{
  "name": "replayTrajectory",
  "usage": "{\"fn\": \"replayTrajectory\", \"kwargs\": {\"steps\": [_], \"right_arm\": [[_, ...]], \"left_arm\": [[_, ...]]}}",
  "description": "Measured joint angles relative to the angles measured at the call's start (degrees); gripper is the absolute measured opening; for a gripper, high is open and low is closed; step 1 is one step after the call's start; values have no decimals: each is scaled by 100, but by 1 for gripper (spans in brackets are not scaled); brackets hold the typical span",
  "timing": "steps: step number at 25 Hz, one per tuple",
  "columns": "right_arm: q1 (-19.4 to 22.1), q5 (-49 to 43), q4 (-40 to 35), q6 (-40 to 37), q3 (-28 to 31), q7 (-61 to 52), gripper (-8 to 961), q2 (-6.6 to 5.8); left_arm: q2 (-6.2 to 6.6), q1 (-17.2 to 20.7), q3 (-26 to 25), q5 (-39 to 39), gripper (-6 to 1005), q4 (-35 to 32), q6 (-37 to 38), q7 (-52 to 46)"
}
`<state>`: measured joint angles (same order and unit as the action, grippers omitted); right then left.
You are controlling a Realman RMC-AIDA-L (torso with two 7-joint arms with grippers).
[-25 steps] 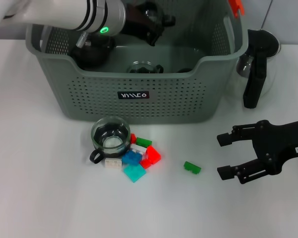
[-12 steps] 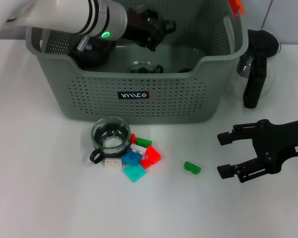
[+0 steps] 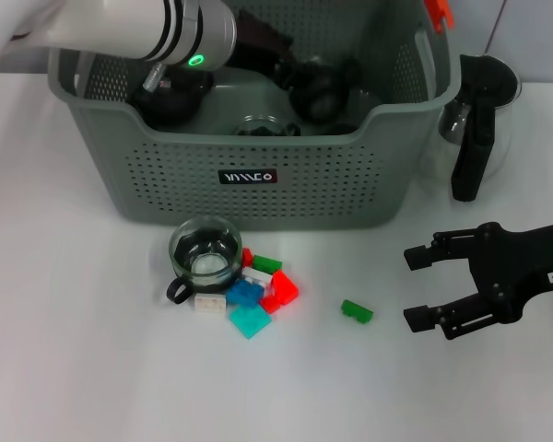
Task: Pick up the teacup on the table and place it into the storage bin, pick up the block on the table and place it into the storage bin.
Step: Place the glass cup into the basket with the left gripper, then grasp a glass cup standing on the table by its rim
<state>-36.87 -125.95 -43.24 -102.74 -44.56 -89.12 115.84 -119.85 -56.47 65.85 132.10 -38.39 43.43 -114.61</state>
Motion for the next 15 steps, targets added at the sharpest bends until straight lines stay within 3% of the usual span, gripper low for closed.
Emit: {"fn": "replayTrajectory", "kwargs": {"steps": [7, 14, 15], "right_arm": [[5, 0, 0, 17, 6, -28, 946, 0], [-2, 0, 0, 79, 38, -36, 946, -8], [-3, 0, 0, 91, 52, -36, 946, -8]], "left_arm": [[18, 287, -8, 0, 613, -758, 463, -51], [-7, 1016, -246, -21, 835, -2817, 2181, -399], [-7, 1016, -246, -21, 835, -2817, 2181, -399]]}}
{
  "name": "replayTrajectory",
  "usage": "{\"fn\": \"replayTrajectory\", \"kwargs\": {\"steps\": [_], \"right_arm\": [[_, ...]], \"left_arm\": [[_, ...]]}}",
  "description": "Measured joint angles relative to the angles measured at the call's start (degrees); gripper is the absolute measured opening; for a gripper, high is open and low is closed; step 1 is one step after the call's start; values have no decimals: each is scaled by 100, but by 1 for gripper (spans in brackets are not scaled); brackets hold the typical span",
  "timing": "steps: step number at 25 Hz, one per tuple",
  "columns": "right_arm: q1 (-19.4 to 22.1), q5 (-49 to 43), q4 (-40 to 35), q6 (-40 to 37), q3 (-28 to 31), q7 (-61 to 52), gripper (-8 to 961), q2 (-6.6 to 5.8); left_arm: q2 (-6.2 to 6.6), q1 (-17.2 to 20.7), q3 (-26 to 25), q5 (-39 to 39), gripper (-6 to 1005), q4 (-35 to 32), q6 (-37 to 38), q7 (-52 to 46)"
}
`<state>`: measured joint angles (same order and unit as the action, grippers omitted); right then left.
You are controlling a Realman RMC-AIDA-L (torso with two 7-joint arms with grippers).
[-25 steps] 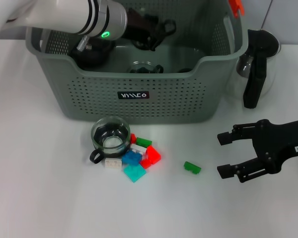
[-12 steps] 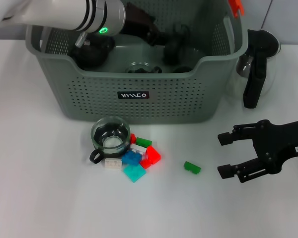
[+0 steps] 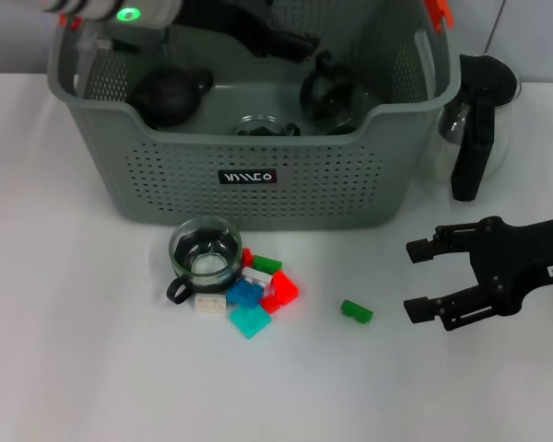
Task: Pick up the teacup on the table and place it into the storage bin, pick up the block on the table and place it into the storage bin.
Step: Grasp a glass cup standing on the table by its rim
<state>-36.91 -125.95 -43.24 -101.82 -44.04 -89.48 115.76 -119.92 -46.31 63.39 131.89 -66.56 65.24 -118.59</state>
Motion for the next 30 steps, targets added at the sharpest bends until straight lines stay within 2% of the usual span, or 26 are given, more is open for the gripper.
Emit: {"fn": "replayTrajectory", "kwargs": {"steps": [1, 3, 9, 13, 17, 20, 25, 30], "right_arm": [[0, 0, 0, 5, 14, 0, 946, 0], [0, 0, 0, 8, 43, 0, 946, 1], [-3, 0, 33, 36, 99, 1, 946, 19], [-16, 0, 93, 77, 100, 1, 946, 32], [-53, -4, 144, 85, 62, 12, 946, 61], [-65, -25, 147, 86, 56, 18, 946, 77], [-73, -18, 150, 86, 66, 6, 946, 79], [-101, -14, 149, 93, 89, -44, 946, 83]], "left_arm": [[-62, 251, -33, -22, 835, -641, 440, -6], [-168, 586, -36, -37, 835, -1406, 1017, 8], [-426, 1282, 47, -76, 836, -2661, 2130, 156], [-437, 1652, 235, -344, 836, -3150, 2895, 191], [-443, 1904, 287, -388, 831, -3371, 3499, 373], [-440, 2057, 349, -296, 828, -3334, 3683, 506], [-457, 2270, 572, -65, 826, -3134, 3510, 574], [-458, 2259, 1017, 317, 824, -2688, 3285, 527]]}}
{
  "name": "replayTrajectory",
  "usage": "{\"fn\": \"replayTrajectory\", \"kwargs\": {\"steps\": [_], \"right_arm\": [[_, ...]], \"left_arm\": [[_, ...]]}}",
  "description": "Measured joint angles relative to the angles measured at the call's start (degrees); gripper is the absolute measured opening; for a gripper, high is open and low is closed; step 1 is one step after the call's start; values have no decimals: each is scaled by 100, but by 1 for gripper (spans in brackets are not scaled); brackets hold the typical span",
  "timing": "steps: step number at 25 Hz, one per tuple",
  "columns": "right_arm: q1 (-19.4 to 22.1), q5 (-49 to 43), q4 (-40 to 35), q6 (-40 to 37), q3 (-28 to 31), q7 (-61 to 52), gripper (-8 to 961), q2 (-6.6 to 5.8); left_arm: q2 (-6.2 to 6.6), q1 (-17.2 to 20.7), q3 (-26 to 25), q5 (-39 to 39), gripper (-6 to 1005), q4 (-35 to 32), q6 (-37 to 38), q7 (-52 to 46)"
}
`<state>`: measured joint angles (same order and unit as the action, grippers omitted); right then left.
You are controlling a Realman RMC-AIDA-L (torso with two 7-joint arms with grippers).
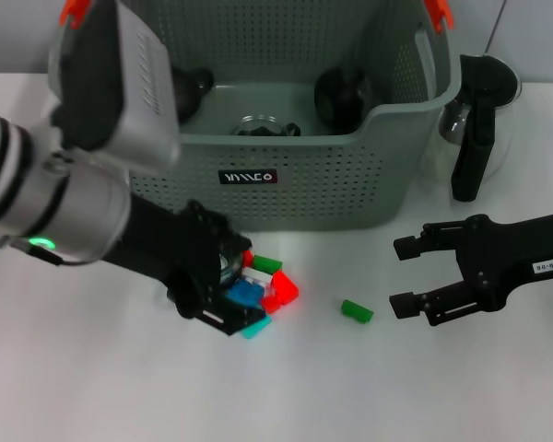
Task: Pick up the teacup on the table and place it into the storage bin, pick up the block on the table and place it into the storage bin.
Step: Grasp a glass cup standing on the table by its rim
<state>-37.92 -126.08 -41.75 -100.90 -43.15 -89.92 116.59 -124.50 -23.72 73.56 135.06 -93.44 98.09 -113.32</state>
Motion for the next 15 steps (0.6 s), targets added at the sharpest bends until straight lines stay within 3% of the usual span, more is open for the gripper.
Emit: {"fn": "replayTrajectory", "kwargs": {"steps": [4, 15], "right_arm": [[-11, 3, 0, 1, 8, -7, 946, 7], [34, 6, 3, 71, 9, -21, 946, 63]], "left_arm": [[9, -73, 367, 282, 824, 393, -338, -101], [8, -410, 498, 936, 819, 1004, -959, -689]]}}
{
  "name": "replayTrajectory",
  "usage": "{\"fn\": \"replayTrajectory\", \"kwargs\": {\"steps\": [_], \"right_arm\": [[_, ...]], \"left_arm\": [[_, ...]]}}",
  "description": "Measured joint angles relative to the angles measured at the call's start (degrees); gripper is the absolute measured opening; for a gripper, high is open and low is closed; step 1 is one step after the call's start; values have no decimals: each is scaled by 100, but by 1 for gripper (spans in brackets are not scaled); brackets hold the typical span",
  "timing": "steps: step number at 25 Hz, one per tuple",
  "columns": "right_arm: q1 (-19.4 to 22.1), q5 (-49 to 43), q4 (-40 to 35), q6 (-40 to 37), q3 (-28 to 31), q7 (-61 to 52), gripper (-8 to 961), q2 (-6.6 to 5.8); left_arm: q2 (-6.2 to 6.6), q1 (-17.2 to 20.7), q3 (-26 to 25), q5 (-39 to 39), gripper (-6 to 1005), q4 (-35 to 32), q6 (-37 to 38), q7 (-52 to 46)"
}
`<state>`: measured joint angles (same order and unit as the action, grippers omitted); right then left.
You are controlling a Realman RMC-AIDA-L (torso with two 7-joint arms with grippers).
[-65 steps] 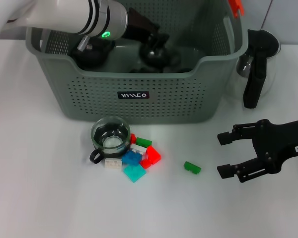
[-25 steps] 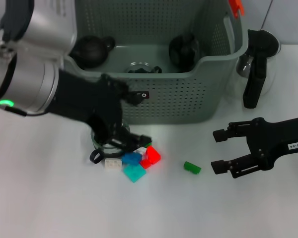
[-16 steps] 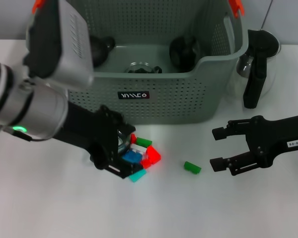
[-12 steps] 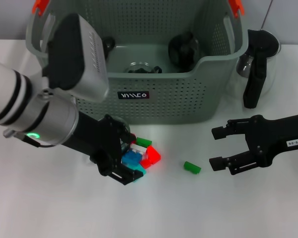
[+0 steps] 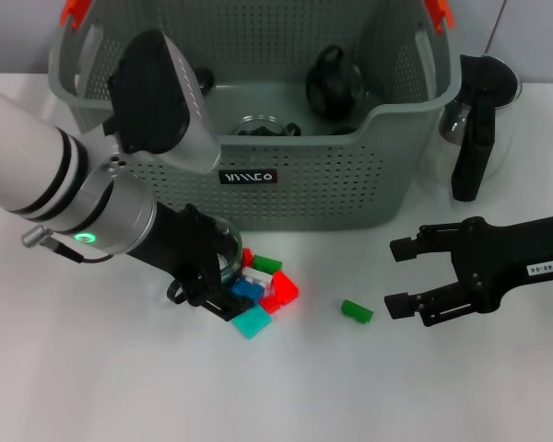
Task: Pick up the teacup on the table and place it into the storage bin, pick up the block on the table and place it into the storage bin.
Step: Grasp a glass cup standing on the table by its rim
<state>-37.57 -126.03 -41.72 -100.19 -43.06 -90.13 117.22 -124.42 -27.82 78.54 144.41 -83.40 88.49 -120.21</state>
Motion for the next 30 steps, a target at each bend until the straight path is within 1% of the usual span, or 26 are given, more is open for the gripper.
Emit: {"fn": "replayTrajectory", "kwargs": {"steps": [5, 10, 22, 30], "right_arm": [[11, 0, 12, 28, 0, -3, 946, 2], [0, -1, 73, 69, 0, -5, 947, 2], [-11, 2, 77, 71, 9, -45, 947, 2], [-9, 8, 77, 70, 9, -48, 947, 2]], "left_arm": [[6, -108, 108, 259, 813, 216, -155, -103], [0, -138, 217, 444, 806, 354, -344, -107], [-12, -285, 251, 817, 791, 696, -604, -191], [-6, -309, 591, 831, 781, 738, -704, -456]]}}
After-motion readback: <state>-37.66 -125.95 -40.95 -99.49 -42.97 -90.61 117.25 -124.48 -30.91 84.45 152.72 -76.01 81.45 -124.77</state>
